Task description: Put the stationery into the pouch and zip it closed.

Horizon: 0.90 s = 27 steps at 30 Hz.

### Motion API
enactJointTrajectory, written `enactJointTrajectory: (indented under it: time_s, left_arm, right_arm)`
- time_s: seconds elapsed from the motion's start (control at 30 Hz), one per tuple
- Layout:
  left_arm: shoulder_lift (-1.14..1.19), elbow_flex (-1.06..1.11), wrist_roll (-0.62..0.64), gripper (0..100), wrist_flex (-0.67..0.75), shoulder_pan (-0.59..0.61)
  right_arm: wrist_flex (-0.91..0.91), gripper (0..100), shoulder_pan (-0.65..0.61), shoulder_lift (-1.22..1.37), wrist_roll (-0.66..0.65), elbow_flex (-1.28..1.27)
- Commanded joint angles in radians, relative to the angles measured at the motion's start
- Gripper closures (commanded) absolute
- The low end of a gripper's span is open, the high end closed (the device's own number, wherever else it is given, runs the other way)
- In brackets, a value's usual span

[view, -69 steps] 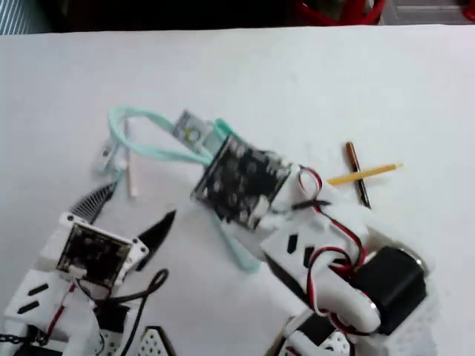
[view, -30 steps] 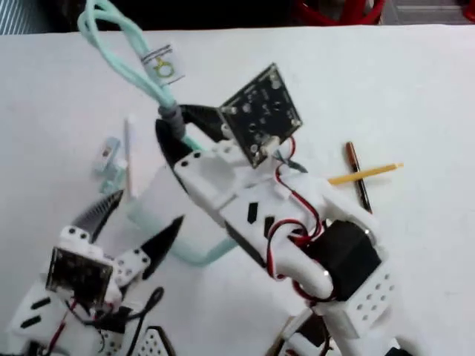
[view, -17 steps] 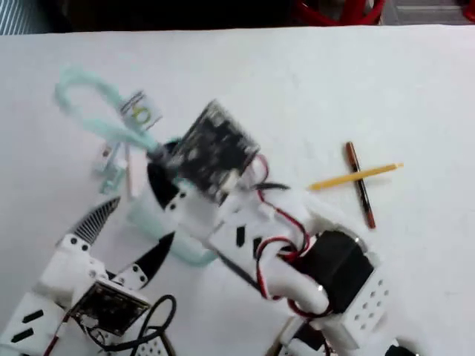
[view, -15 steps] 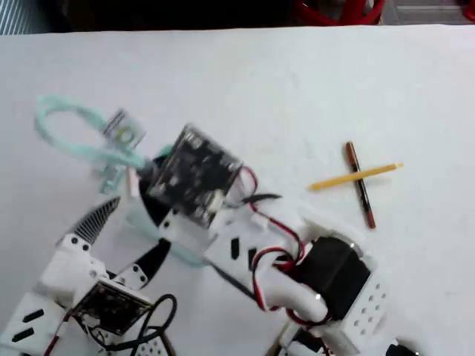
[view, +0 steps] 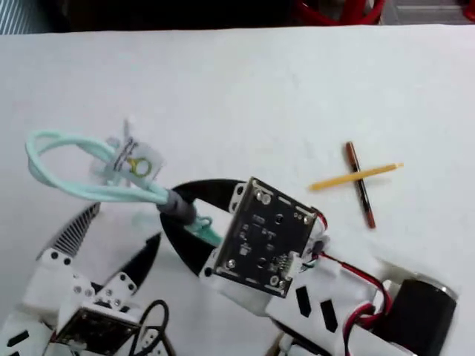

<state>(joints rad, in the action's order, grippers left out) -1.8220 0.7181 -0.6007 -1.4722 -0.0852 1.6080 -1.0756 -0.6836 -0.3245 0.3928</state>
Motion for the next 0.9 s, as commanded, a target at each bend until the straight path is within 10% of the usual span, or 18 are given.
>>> enactJointTrajectory:
  time_s: [0.0, 0.4, 0.57, 0.87]
  left_arm:
    - [0.007, -0.031, -0.015, 67, -0.031, -0.113]
    - [0.007, -0.021, -0.181, 68, 0.083, -0.101]
    - [0.007, 0.077, 0.068, 68, 0.331, 0.079]
    - [0.007, 0.422, 0.365, 68, 0.666, -0.041]
  right_arm:
    - [0.027, 98.1, -0.008, -0.016, -0.008, 0.038]
    - [0.094, 98.1, -0.087, -0.015, -0.008, 0.032]
    - [0.096, 98.1, -0.088, -0.015, -0.006, 0.032]
    - [0.090, 98.1, -0.114, -0.015, -0.006, 0.034]
